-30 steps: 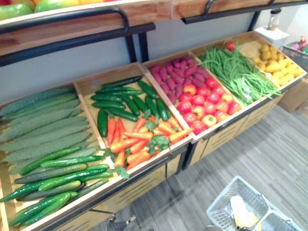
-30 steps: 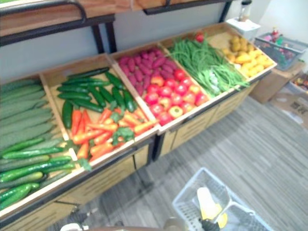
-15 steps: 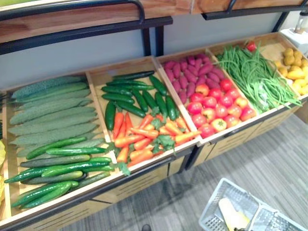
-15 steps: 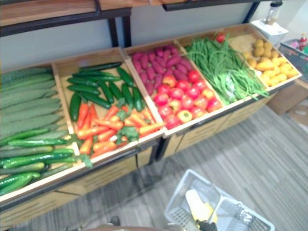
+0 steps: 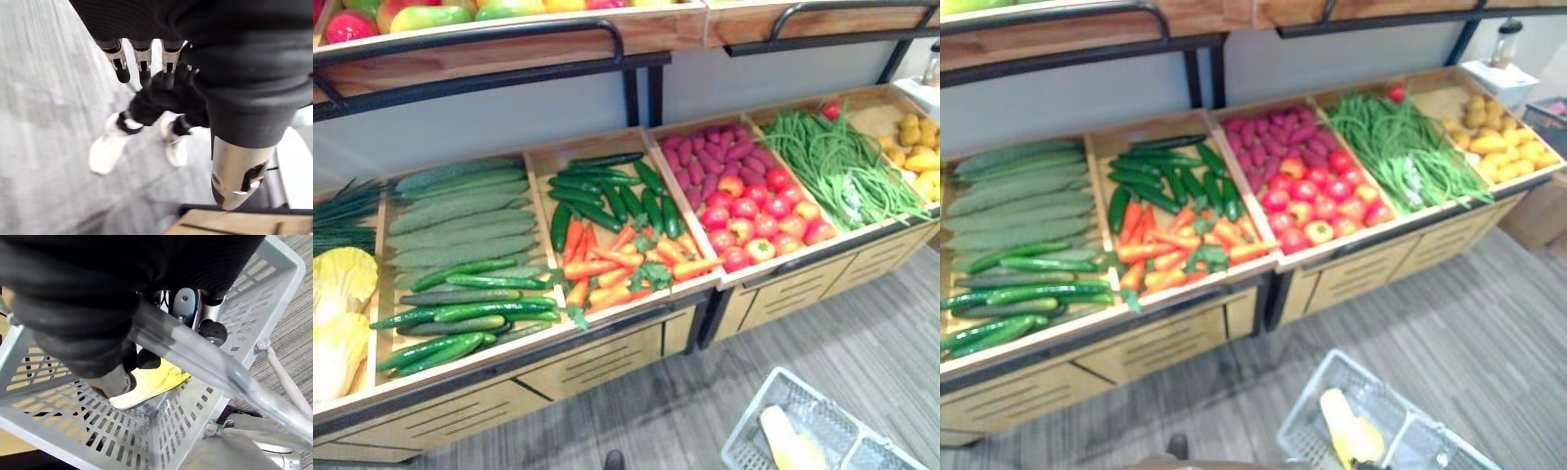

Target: Pick vegetable in the basket

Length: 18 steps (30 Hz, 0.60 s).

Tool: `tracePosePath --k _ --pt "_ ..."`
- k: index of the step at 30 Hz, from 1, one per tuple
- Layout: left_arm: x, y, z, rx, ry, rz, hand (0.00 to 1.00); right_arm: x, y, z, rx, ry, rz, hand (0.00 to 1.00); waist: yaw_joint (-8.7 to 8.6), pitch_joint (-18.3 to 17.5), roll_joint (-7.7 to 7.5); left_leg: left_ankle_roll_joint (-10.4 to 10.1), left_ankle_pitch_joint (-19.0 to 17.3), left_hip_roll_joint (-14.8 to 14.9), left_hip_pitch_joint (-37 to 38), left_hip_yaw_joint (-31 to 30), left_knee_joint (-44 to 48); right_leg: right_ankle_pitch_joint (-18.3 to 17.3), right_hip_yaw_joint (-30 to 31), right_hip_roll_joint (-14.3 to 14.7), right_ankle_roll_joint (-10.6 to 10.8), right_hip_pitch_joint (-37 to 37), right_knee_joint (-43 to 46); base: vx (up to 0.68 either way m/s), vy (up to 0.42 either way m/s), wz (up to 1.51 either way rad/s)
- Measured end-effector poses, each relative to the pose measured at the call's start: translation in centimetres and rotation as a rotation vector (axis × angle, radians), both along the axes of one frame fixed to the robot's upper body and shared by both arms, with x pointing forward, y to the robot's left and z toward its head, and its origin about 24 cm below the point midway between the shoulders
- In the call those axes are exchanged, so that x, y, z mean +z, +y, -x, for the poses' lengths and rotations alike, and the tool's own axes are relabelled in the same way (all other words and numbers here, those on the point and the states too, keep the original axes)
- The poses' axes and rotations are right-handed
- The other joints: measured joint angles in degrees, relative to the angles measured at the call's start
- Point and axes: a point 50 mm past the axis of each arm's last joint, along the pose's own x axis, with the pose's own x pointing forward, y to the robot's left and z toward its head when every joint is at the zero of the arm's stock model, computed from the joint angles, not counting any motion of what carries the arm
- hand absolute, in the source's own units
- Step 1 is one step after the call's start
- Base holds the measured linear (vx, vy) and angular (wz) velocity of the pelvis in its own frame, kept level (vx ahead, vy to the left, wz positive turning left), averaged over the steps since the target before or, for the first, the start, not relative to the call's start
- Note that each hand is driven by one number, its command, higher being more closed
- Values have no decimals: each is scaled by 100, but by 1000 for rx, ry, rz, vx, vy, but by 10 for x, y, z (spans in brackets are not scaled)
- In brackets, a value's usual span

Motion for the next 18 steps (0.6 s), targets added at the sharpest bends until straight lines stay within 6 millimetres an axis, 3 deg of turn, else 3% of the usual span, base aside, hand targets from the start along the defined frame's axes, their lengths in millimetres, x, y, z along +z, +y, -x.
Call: tracePosePath --k 2,4,7,10,14,18 --pt "36 30 -15 -7 1 -213 0 -1 3 8 -5 9 0 100 30 -68 4 1 1 36 -81 6 0 -8 -6 37 -16 -42 -8 -9 -32 10" --pt "123 64 -48 -83 51 -657 0 -1 4 23 -16 30 5 100 145 -226 -69 -126 84 50 -157 12 2 11 14 62 -50 -135 -32 78 -15 9" --pt "215 62 -90 -214 151 -1124 0 -1 4 27 -24 38 14 100 159 -324 -163 -112 150 -15 -154 -28 26 126 49 17 18 -88 30 114 5 11" --pt "250 37 -125 -308 165 -1337 0 -1 3 25 -33 26 15 100 164 -381 -111 -109 152 -36 -142 6 38 129 179 -2 22 -89 29 58 13 -1" --pt "281 14 -139 -369 222 -1534 0 0 1 26 -43 26 20 100 147 -405 -25 -146 119 60 -56 239 3 129 380 75 22 -131 30 -22 -21 -26" --pt "293 -4 -152 -474 220 -1642 0 0 -2 30 -41 28 28 100 146 -462 74 -176 97 141 -59 321 2 148 500 156 -7 -223 28 -54 -23 -15"
